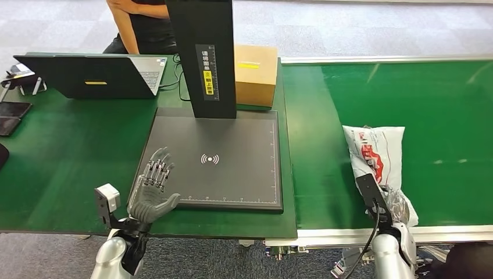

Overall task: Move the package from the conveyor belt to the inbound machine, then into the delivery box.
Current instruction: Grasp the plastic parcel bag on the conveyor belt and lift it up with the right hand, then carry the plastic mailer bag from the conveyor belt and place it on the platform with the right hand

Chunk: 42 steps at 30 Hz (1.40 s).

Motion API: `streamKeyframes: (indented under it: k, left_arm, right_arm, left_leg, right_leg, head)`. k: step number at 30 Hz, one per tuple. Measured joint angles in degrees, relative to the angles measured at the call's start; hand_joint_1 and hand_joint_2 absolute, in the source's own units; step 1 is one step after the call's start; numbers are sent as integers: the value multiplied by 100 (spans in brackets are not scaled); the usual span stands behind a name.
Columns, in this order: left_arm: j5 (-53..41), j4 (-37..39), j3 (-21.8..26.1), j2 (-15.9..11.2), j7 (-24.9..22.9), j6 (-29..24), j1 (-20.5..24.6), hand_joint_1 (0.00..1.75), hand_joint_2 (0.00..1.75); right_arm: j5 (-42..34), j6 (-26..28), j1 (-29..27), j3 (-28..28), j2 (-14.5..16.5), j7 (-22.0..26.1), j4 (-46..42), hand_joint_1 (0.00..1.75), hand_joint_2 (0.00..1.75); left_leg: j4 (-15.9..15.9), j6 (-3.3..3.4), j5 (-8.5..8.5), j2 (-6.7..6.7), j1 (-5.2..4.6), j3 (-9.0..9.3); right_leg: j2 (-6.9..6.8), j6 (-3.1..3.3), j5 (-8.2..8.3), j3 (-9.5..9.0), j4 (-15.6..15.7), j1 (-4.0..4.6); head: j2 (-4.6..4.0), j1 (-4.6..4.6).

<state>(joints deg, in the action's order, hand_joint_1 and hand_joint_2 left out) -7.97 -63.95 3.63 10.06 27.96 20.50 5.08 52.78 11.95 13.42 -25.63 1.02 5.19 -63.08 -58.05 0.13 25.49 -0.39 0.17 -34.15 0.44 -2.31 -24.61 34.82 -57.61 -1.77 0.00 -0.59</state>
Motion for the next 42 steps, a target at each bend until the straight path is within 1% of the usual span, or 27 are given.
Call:
streamKeyframes:
  k: [2,6,10,12,15,19,22,28,31,35,42]
  left_arm:
    - [5,-39,7,4,0,10,-6,0,175]
    - [6,-55,17,14,19,14,-9,0,175]
    - [7,-55,17,15,98,14,0,0,175]
    - [8,-50,11,15,129,14,24,0,175]
    - [21,-27,-22,15,183,9,79,0,175]
    - [49,29,-61,11,257,-7,144,0,175]
    - [62,107,-92,6,333,-10,211,0,175]
    - [112,369,-218,-11,484,-30,395,0,175]
    - [138,523,-282,-27,581,-42,506,0,175]
    - [188,725,-357,-53,707,-74,630,0,175]
    - [334,994,-419,-100,850,-68,728,0,175]
  right_arm:
    - [-116,337,-57,110,73,337,-289,175,175]
    - [-355,718,-155,247,149,726,-751,175,175]
    - [-617,1412,-279,372,202,1420,-1217,175,175]
    - [-585,1662,-303,481,211,1651,-1452,175,175]
    - [-480,1827,-273,743,215,1777,-1731,175,175]
    - [-358,1848,-137,1150,210,1795,-1865,175,175]
    - [-129,1843,-6,1529,177,1819,-1870,175,175]
    - [262,1986,321,2399,21,1875,-1871,175,175]
    - [555,1828,604,2951,-115,1905,-1773,175,175]
    - [1068,1749,1079,3908,-258,1909,-1232,175,175]
    - [1202,1406,1800,5546,-380,2022,-49,175,175]
  left_leg:
    - [0,0,-1,0,0,-1]
    - [1,1,-2,-2,1,-7]
    - [1,1,-1,-2,0,-18]
    - [1,1,-1,-1,0,-20]
    - [1,1,-1,0,0,-20]
    - [1,1,-2,0,0,-19]
    - [1,0,-4,0,0,-19]
    - [0,-1,-5,-1,0,-23]
    - [0,-1,-5,0,0,-25]
    - [0,0,-7,-1,1,-23]
    - [0,-1,-9,0,3,-26]
  right_leg:
    - [-1,0,0,3,0,1]
    - [-2,0,-1,7,-2,1]
    - [-2,-1,-2,16,-2,0]
    - [-1,-2,-2,18,-2,-1]
    - [-1,-2,-1,18,-2,-1]
    - [-1,-2,0,18,-2,-1]
    - [-1,-1,1,19,-3,0]
    - [-1,-1,0,20,-4,-1]
    - [0,-1,1,22,-4,-1]
    - [-1,-1,2,22,-4,0]
    - [-1,-1,2,25,-6,2]
  head:
    - [0,0]
    - [0,1]
    - [0,1]
    - [0,1]
    - [0,1]
    - [0,1]
    - [0,0]
    - [0,1]
    - [0,2]
    - [0,-1]
    - [0,1]
